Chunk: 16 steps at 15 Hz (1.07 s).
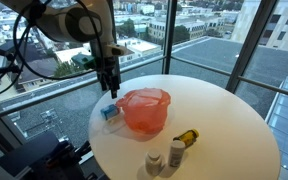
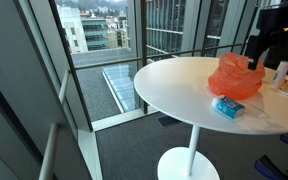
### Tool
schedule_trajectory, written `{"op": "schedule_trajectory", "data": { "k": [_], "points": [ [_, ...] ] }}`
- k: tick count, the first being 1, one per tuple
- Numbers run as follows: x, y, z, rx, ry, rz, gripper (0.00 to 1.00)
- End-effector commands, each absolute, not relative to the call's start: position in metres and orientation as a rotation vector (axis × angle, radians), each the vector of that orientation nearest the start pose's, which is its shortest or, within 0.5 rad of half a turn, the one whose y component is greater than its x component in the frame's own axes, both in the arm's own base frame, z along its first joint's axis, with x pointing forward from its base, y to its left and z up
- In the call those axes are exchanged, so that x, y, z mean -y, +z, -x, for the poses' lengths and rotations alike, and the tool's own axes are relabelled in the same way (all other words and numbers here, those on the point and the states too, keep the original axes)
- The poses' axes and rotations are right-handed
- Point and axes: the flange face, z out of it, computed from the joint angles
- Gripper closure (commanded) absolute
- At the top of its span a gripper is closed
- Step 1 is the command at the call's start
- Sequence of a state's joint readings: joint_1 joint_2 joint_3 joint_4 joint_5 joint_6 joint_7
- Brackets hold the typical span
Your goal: Put the blue box in the plastic bag
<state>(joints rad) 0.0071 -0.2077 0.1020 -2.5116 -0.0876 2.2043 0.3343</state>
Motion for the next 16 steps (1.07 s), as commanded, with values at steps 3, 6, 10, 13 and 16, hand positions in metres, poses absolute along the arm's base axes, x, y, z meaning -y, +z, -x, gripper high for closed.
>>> {"op": "schedule_trajectory", "data": {
  "k": [3, 6, 10, 13, 16],
  "points": [
    [-0.052, 0.334, -0.432, -0.287, 0.125, 3.213, 0.0],
    [-0.054, 0.33, -0.432, -0.288, 0.133, 3.211, 0.0],
    [-0.061, 0.312, -0.435, -0.258, 0.144, 3.199, 0.0],
    [-0.068, 0.295, -0.441, -0.244, 0.115, 3.193, 0.0],
    [-0.076, 0.277, -0.446, -0.222, 0.083, 3.18, 0.0]
  ]
}}
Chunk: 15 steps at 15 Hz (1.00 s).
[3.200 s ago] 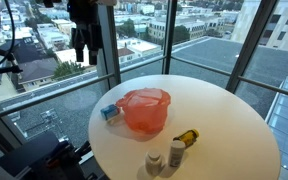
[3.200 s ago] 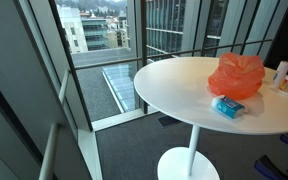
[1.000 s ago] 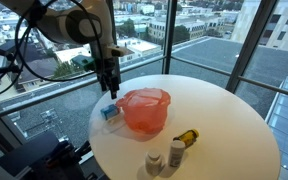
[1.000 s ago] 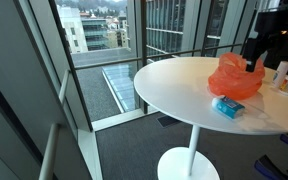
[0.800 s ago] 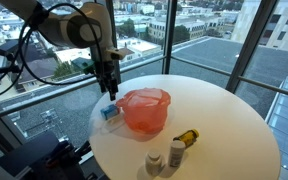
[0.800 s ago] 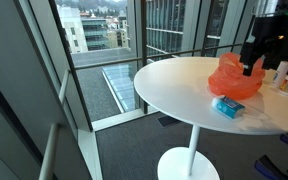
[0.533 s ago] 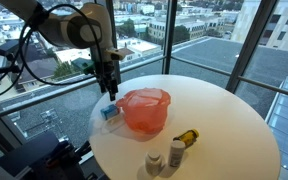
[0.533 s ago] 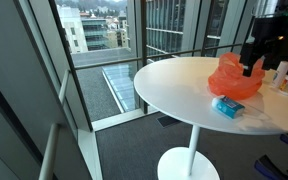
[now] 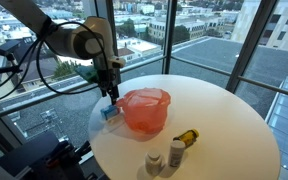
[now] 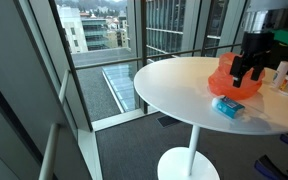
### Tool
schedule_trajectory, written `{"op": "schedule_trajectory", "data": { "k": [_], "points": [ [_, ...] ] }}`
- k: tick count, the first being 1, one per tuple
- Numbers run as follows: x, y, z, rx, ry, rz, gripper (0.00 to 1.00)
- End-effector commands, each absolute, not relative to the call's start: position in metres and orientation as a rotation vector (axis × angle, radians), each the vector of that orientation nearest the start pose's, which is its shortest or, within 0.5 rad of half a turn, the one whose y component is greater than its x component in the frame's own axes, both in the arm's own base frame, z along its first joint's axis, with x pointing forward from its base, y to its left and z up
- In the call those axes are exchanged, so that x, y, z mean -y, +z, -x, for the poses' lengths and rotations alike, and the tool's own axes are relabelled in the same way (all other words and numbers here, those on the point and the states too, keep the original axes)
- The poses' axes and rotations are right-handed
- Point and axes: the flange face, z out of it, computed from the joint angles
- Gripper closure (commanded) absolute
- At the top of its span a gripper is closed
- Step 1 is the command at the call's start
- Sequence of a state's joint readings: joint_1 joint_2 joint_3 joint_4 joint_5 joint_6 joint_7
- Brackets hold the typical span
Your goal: Put the blue box in the plastic bag
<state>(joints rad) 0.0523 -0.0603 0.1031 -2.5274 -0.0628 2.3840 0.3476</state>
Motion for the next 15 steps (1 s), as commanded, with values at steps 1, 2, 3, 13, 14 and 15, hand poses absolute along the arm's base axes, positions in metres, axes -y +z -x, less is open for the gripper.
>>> {"op": "schedule_trajectory", "data": {
  "k": [1, 2, 3, 13, 14, 15],
  "points": [
    [-0.08, 0.271, -0.447, -0.218, 0.068, 3.176, 0.0],
    [-0.083, 0.266, -0.448, -0.215, 0.054, 3.17, 0.0],
    [-0.086, 0.261, -0.449, -0.212, 0.041, 3.168, 0.0],
    [-0.1, 0.22, -0.448, -0.208, 0.014, 3.167, 0.0],
    [-0.1, 0.217, -0.447, -0.212, 0.015, 3.168, 0.0],
    [-0.099, 0.215, -0.447, -0.22, 0.014, 3.172, 0.0]
  ]
}}
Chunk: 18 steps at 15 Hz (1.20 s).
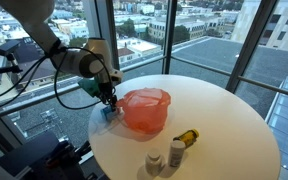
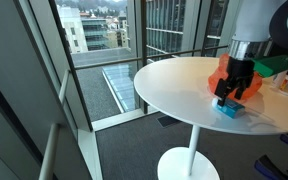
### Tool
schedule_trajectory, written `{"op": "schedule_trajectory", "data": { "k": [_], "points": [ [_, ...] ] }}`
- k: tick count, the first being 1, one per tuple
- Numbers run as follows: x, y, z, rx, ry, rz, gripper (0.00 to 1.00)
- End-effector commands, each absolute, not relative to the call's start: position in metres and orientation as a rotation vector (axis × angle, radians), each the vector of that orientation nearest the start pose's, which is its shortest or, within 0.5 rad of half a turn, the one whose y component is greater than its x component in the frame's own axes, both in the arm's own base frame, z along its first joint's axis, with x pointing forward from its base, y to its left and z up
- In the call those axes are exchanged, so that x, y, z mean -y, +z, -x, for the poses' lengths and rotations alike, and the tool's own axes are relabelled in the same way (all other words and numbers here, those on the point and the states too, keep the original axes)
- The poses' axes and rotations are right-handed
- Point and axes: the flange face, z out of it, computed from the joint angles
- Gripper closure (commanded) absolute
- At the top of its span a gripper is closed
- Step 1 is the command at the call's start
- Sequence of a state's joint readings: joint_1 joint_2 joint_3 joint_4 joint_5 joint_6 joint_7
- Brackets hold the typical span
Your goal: Put the blue box in the plastic bag
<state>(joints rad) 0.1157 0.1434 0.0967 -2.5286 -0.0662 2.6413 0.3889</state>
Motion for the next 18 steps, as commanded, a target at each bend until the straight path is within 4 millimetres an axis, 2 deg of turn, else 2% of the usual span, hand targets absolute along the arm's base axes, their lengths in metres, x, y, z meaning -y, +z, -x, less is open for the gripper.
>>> {"op": "schedule_trajectory", "data": {
  "k": [1, 4, 5, 6, 10, 13, 18],
  "points": [
    [-0.099, 0.213, -0.447, -0.226, 0.016, 3.174, 0.0],
    [-0.098, 0.208, -0.446, -0.239, 0.031, 3.187, 0.0],
    [-0.098, 0.207, -0.446, -0.243, 0.035, 3.191, 0.23],
    [-0.098, 0.206, -0.446, -0.244, 0.037, 3.193, 0.26],
    [-0.102, 0.208, -0.445, -0.233, 0.047, 3.196, 0.58],
    [-0.111, 0.227, -0.444, -0.198, 0.016, 3.195, 0.61],
    [-0.124, 0.273, -0.445, -0.126, -0.018, 3.181, 0.61]
  ]
}}
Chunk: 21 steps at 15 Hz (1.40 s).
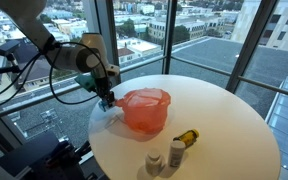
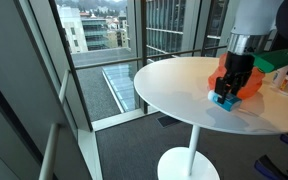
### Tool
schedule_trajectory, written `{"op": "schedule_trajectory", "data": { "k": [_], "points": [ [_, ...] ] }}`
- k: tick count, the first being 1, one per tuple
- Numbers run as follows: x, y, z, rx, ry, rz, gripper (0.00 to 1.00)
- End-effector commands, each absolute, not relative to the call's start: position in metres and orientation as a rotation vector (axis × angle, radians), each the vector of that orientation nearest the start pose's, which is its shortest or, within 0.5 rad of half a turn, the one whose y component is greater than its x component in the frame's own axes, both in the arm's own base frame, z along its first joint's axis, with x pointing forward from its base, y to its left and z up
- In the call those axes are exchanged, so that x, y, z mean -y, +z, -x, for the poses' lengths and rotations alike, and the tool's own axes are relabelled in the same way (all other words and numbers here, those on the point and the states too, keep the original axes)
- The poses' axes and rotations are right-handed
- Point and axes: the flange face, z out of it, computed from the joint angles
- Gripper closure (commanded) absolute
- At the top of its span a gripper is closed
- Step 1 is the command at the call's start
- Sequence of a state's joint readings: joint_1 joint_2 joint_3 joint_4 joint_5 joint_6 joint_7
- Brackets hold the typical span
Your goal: Put the blue box in the plastic bag
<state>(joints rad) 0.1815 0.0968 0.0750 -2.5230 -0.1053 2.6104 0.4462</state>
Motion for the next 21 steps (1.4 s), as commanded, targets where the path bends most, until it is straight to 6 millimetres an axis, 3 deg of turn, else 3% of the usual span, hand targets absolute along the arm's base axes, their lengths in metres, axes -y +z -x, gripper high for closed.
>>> {"op": "schedule_trajectory", "data": {
  "k": [1, 4, 11, 17, 21],
  "points": [
    [-0.122, 0.284, -0.446, -0.133, -0.019, 3.194, 0.61],
    [-0.111, 0.31, -0.453, -0.176, -0.01, 3.22, 0.61],
    [-0.061, 0.352, -0.489, -0.37, -0.052, 3.208, 0.61],
    [-0.02, 0.376, -0.509, -0.525, -0.088, 3.184, 0.61],
    [0.007, 0.377, -0.513, -0.606, -0.11, 3.171, 0.61]
  ]
}}
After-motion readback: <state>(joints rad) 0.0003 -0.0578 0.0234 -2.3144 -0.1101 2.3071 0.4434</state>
